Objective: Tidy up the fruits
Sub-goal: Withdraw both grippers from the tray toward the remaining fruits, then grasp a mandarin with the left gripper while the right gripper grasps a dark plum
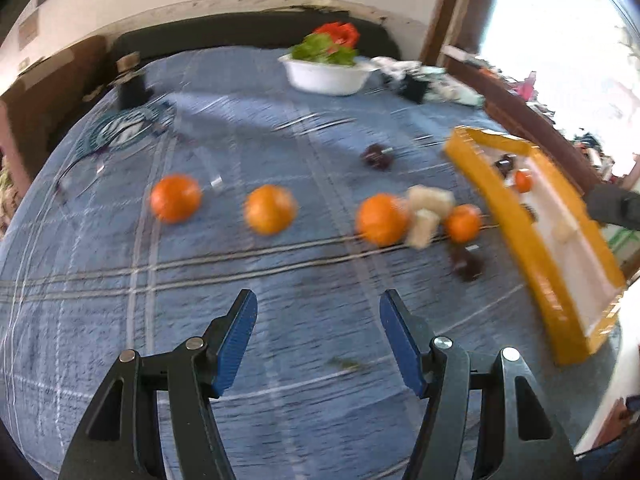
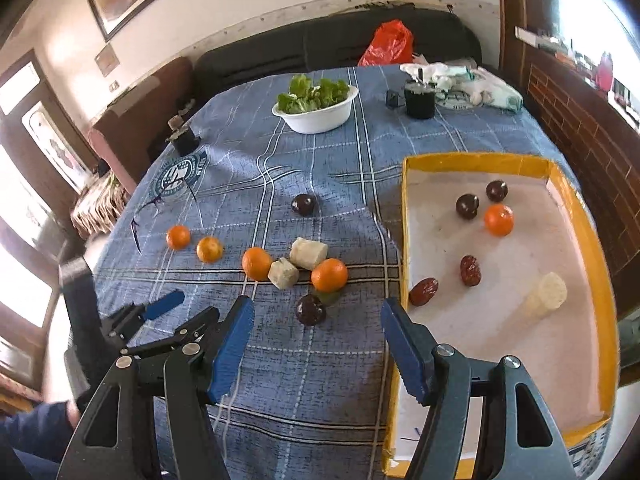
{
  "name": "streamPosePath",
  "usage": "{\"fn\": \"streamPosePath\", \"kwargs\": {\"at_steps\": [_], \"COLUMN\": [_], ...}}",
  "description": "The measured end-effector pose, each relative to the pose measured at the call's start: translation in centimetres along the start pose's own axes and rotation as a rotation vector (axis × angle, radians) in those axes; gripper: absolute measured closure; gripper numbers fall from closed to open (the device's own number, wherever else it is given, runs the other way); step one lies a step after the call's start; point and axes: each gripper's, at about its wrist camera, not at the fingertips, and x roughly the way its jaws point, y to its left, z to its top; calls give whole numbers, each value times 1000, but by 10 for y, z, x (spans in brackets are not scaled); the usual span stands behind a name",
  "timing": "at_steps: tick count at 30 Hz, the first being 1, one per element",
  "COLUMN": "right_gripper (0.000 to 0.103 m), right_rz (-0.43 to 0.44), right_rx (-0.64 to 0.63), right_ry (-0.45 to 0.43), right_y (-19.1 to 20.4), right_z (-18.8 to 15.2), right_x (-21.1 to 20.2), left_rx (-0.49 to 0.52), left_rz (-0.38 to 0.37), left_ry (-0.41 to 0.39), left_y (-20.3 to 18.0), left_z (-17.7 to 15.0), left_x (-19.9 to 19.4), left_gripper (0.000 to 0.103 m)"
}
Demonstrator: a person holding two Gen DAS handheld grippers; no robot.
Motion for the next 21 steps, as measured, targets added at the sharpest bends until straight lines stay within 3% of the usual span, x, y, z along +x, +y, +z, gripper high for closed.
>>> {"fn": "streamPosePath", "kwargs": {"at_steps": [5, 10, 13, 16, 21], "right_gripper": [32, 36, 42, 44, 56], "right_rz": [-6, 14, 31, 55, 45], "right_rx": [84, 140, 156, 144, 81], "right_ry": [3, 42, 64, 100, 193], "right_y": [-14, -20, -21, -17, -5], "right_z": [4, 8, 10, 13, 9], "right_x": [2, 14, 24, 38, 70], "left_rx": [-29, 1, 48, 73, 56], "left_rz": [6, -25, 8, 23, 1], "left_ry": [7, 21, 40, 51, 44], "left_y": [15, 10, 0, -6, -2], "left_z": [-6, -6, -5, -5, -6], "left_x": [3, 6, 9, 12, 10], "left_gripper": [40, 21, 16, 13, 13]}}
